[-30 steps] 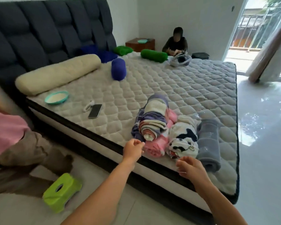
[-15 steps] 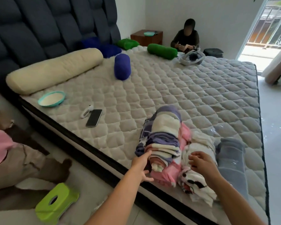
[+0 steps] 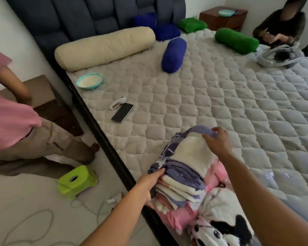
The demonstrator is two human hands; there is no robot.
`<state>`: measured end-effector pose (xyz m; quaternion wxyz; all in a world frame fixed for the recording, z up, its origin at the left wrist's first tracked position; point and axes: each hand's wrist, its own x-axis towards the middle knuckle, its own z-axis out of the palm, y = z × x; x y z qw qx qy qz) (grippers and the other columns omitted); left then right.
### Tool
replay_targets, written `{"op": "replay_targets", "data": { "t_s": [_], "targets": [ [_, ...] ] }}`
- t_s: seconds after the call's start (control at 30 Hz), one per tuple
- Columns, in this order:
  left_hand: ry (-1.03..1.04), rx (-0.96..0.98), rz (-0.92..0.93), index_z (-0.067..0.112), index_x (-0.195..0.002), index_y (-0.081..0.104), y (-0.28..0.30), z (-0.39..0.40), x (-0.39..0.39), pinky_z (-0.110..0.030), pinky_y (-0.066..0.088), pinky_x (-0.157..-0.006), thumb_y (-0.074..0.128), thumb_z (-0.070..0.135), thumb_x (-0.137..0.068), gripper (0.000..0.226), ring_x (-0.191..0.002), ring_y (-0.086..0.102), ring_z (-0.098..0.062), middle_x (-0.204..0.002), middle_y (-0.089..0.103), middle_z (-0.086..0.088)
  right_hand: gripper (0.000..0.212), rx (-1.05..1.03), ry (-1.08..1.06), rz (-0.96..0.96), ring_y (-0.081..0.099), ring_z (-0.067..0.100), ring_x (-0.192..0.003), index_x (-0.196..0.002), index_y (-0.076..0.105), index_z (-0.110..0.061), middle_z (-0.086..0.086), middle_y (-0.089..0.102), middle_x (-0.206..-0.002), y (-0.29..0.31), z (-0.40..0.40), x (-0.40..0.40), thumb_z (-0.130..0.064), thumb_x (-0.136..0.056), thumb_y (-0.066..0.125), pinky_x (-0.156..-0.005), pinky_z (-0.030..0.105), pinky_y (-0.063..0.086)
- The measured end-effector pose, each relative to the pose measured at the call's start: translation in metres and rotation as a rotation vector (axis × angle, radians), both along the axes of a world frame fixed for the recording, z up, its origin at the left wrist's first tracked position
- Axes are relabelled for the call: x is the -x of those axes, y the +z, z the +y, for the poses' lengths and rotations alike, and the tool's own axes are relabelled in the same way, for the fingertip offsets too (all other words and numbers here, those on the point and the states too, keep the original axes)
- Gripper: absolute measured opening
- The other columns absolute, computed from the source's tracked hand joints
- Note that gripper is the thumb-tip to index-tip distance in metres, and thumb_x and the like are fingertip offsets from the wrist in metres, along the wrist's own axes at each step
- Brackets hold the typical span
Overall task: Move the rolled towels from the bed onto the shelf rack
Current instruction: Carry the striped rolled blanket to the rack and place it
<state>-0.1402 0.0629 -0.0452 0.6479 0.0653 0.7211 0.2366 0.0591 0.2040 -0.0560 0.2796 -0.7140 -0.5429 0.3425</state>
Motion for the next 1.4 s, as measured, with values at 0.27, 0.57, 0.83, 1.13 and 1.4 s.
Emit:
{"op": "replay_targets", "data": {
  "t_s": [0.27, 0.57, 0.83, 1.13, 1.4],
  "targets": [
    [0.144, 0.144, 0.024, 0.012, -0.135, 0.049, -0.014, 0.001, -0.029, -0.051, 0.045, -0.081, 0.06, 0.059, -0.082, 0.072, -0.118, 0.055, -0.036, -0.131, 0.056, -0.017, 0.075, 0.186, 0.122, 0.017, 0.055, 0.038, -0.115, -0.132, 0.044, -0.005, 0.021, 0.056, -0.13, -0.025, 0.023, -0.023, -0.053, -0.079, 0.065, -0.094, 0.045, 0.045],
    [0.277, -0.015, 0.023, 0.014, -0.119, 0.06, -0.011, -0.02, -0.002, -0.045, 0.055, -0.078, 0.076, 0.061, -0.064, 0.075, -0.099, 0.063, -0.033, -0.112, 0.067, -0.016, 0.062, 0.262, 0.136, 0.14, 0.058, 0.042, -0.105, -0.117, 0.057, 0.003, 0.024, 0.061, -0.113, 0.02, -0.002, -0.033, -0.04, -0.075, 0.075, -0.083, 0.046, 0.047],
    [0.509, -0.296, 0.31, 0.007, -0.128, 0.056, 0.048, -0.112, 0.099, -0.029, 0.054, -0.065, 0.081, 0.057, -0.061, 0.088, -0.084, 0.066, -0.022, -0.113, 0.069, -0.01, 0.03, 0.386, 0.19, 0.488, 0.058, 0.035, -0.088, -0.099, 0.053, -0.004, 0.014, 0.059, -0.09, 0.044, -0.11, 0.04, -0.019, -0.081, 0.071, -0.085, 0.054, 0.051],
    [0.994, -0.609, 0.493, 0.02, -0.114, 0.067, 0.102, -0.373, 0.199, -0.034, 0.048, -0.087, 0.08, 0.065, -0.039, 0.088, -0.105, 0.063, -0.022, -0.117, 0.069, -0.001, 0.025, 0.613, 0.196, 0.788, 0.062, 0.032, -0.098, -0.105, 0.062, -0.015, 0.013, 0.064, -0.119, 0.086, -0.304, 0.215, -0.031, -0.087, 0.057, -0.082, 0.044, 0.051],
    [1.33, -0.67, 0.333, 0.021, -0.135, 0.051, 0.092, -0.592, 0.233, -0.048, 0.055, -0.083, 0.078, 0.069, -0.048, 0.102, -0.108, 0.062, -0.03, -0.128, 0.06, -0.006, 0.03, 0.621, 0.796, 0.739, 0.058, 0.03, -0.097, -0.11, 0.056, -0.011, 0.011, 0.061, -0.109, 0.1, -0.504, 0.318, -0.024, -0.084, 0.066, -0.079, 0.046, 0.048]
  ]
}}
